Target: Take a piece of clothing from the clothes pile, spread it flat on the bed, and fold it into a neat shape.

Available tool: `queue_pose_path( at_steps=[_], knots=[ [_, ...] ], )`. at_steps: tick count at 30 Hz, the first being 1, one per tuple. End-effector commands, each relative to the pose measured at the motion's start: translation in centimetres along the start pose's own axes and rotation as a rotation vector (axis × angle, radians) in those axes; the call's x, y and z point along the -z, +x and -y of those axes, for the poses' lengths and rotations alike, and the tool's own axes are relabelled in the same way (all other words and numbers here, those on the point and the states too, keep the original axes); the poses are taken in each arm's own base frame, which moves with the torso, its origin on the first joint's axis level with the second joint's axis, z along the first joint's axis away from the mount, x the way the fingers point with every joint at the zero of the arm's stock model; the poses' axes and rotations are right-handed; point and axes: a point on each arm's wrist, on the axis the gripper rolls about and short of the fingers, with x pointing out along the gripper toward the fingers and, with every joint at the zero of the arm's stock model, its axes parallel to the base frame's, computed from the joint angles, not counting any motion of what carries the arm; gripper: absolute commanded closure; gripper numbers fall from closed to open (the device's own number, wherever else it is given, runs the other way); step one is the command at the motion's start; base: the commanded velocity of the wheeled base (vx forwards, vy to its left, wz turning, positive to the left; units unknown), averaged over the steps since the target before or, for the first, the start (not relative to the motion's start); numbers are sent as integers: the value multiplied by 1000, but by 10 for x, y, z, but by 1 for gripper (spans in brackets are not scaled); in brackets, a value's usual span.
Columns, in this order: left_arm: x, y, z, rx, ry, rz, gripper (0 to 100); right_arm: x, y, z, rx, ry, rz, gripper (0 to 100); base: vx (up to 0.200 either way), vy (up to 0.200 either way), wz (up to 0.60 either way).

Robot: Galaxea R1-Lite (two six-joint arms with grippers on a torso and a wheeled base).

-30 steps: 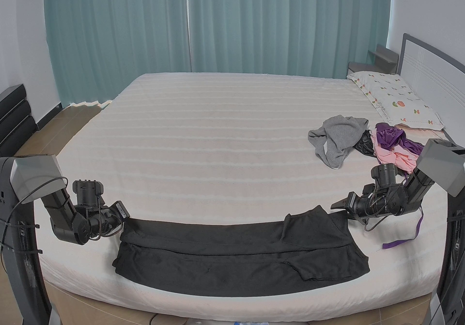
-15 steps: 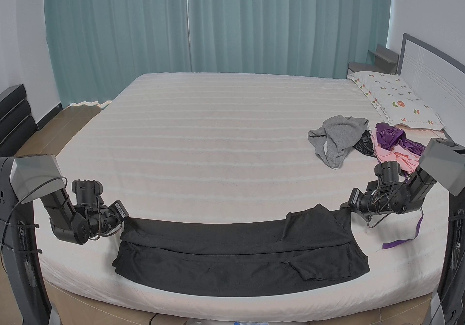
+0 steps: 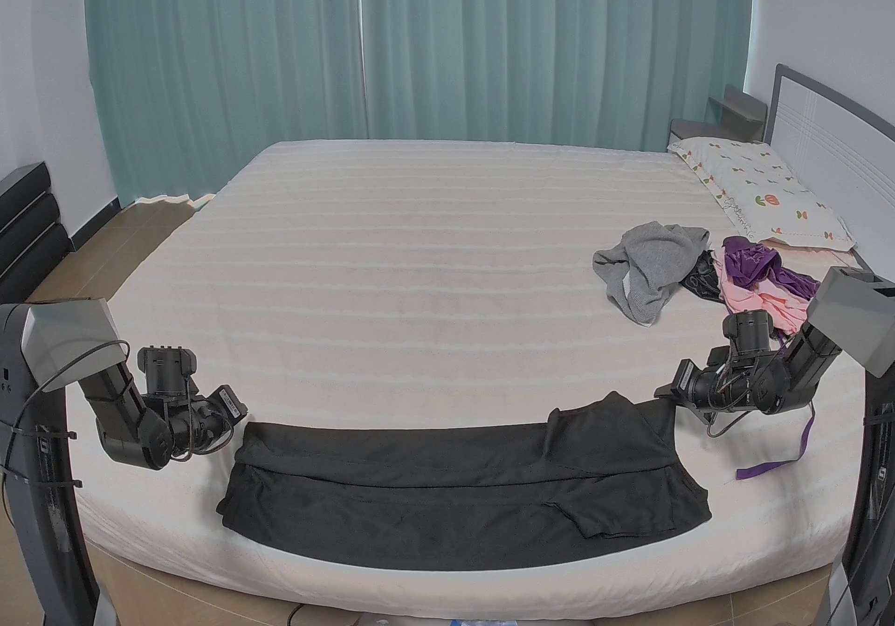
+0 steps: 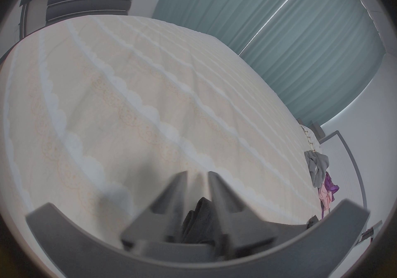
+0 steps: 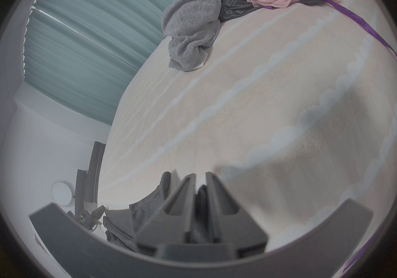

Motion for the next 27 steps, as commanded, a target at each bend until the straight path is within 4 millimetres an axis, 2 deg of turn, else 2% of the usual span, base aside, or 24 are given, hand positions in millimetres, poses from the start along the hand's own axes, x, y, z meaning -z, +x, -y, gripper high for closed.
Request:
queue_pose_path(
  at_steps=[1,9,15,20,27],
  knots=[
    [1,1,0,0,-2,-5,0,1,-2,-2,-2,-5,-2,0,0,0,0],
    [1,4,-2,-1,-11,-5,0,3,-23,-10,-120,-59,67,0,0,0,0],
    [-4,5,2,14,-69,5,0,36,-39,-21,-240,-167,21,0,0,0,0],
    [-3,4,2,15,-69,1,0,49,-33,-18,-231,-229,-18,0,0,0,0],
    [-3,4,1,14,-69,-1,0,56,-27,-13,-215,-233,-47,0,0,0,0]
  ],
)
